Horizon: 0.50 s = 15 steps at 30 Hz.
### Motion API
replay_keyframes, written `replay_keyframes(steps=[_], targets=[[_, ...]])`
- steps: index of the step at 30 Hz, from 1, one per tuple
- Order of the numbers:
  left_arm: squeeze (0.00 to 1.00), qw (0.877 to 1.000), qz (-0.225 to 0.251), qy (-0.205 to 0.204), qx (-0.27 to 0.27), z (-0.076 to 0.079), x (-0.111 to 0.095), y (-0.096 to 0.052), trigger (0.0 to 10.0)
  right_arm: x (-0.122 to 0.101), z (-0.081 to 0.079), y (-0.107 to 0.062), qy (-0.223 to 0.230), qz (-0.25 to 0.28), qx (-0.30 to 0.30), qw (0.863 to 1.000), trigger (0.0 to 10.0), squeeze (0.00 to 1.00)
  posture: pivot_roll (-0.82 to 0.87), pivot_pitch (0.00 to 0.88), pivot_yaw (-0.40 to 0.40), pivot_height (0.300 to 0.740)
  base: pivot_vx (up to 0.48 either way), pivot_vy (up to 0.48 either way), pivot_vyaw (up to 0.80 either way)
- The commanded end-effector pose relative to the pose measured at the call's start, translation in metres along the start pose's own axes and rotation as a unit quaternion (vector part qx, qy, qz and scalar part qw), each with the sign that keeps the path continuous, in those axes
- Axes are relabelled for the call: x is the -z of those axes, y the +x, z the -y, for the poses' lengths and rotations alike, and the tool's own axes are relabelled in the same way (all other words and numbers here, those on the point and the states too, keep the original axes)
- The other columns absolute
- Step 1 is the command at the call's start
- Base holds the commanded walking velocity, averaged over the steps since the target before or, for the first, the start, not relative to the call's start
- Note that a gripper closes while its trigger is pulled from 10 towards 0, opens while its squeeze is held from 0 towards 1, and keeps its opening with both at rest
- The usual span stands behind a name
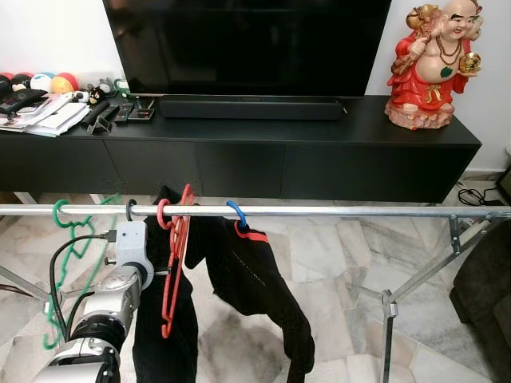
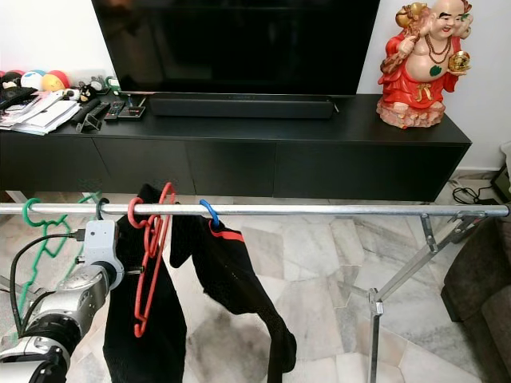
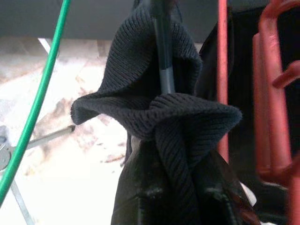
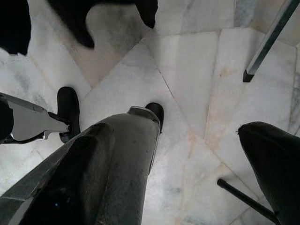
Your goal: Hang hanger
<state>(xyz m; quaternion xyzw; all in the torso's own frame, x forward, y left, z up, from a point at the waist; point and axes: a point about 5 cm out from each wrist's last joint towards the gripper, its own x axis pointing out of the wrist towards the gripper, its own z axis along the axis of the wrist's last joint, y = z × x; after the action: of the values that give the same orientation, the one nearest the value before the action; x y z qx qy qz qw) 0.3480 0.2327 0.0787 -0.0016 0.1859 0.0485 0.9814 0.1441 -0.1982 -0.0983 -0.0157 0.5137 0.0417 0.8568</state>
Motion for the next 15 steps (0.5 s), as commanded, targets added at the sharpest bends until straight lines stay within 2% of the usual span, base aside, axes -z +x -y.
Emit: replay_keyframes(steps=[1, 2, 3, 8, 15], targets=[[0.44, 1.000, -0.029, 0.001, 0.007, 0.004, 0.022, -0.004, 10.0, 0.008, 0.000, -0.001, 0.001, -0.013, 0.000, 1.000, 10.0, 0.00, -0.05, 0.095, -0.008, 0.740, 0.000, 0.000, 0.00], [0.44, 1.000, -0.029, 0.001, 0.007, 0.004, 0.022, -0.004, 10.0, 0.008, 0.000, -0.001, 0.001, -0.013, 0.000, 1.000, 10.0, 0.00, -0.05, 0.095, -0.008, 0.740, 0.000, 0.000, 0.00], [1.00, 1.000, -0.027, -0.001, 0.006, 0.004, 0.022, -0.004, 10.0, 0.008, 0.000, -0.001, 0.001, -0.014, 0.000, 1.000, 10.0, 0.00, -0.05, 0.095, -0.008, 0.740, 0.000, 0.000, 0.00], [1.00, 1.000, 0.015, -0.001, 0.003, 0.004, 0.018, -0.007, 10.0, 0.010, 0.002, -0.002, 0.001, -0.015, 0.001, 1.000, 10.0, 0.00, -0.05, 0.101, -0.006, 0.740, 0.000, 0.000, 0.00], [1.00, 0.998, 0.058, 0.027, 0.007, 0.001, 0.010, -0.015, 10.0, 0.013, 0.003, -0.003, 0.002, -0.018, 0.002, 1.000, 10.0, 0.00, -0.05, 0.107, -0.002, 0.740, 0.000, 0.000, 0.00]])
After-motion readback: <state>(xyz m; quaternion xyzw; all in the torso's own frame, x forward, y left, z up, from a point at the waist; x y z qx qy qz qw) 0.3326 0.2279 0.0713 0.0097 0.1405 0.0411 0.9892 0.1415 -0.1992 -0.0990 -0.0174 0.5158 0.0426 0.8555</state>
